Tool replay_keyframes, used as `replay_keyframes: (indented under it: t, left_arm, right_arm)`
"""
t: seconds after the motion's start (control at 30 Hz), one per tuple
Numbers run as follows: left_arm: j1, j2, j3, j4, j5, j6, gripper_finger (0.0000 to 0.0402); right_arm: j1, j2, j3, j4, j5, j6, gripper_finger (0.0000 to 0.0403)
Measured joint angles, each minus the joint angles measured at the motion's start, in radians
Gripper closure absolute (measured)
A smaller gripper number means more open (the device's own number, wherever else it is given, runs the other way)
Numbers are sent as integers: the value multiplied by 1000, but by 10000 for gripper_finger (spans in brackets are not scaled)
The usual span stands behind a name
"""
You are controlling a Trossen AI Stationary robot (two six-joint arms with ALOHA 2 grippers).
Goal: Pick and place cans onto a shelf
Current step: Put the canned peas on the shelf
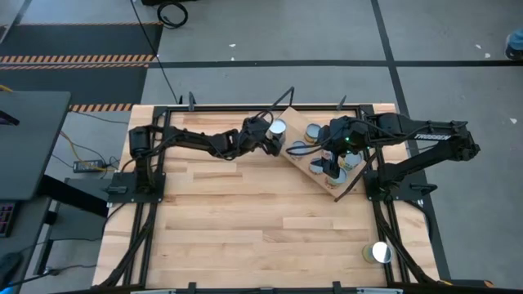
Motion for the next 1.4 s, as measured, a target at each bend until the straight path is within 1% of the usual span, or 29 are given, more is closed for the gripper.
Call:
replay_keyframes:
  t: [0.07, 0.17, 0.47, 0.6, 0.67, 0.77, 0.97, 1.13, 1.23, 1.3, 1.4]
  left_arm:
    - [-4, 3, -1, 2, -26, 19, 92]
    - [-4, 3, -1, 4, -19, 21, 86]
    - [-6, 3, -1, 14, -12, 31, 84]
    - [-8, 3, 7, 11, -38, 52, 84]
    - [-8, 3, 8, 11, -36, 43, 84]
    - [-7, 3, 8, 17, -5, 43, 87]
    - [-6, 3, 8, 11, -1, 55, 87]
    - [11, 3, 8, 11, 49, 55, 86]
    - [10, 3, 8, 22, 32, 63, 86]
    - [10, 3, 9, 39, 40, 102, 86]
    - [11, 2, 9, 21, 52, 110, 86]
  right_arm:
    - [0, 0, 0, 0, 0, -6, 55]
    - [0, 0, 0, -1, 0, -8, 55]
    - [0, 0, 0, -19, 0, -1, 55]
    - [0, 0, 0, -20, 0, 9, 55]
    - [0, 0, 0, -21, 0, 8, 55]
    - [0, 0, 0, -28, -5, 9, 55]
    - [0, 0, 0, -53, -7, 9, 55]
    - [0, 0, 0, -53, -7, 9, 55]
    - [0, 0, 0, -53, -7, 9, 55]
    - [0, 0, 0, -53, -7, 10, 55]
    - [0, 0, 0, -53, -7, 10, 55]
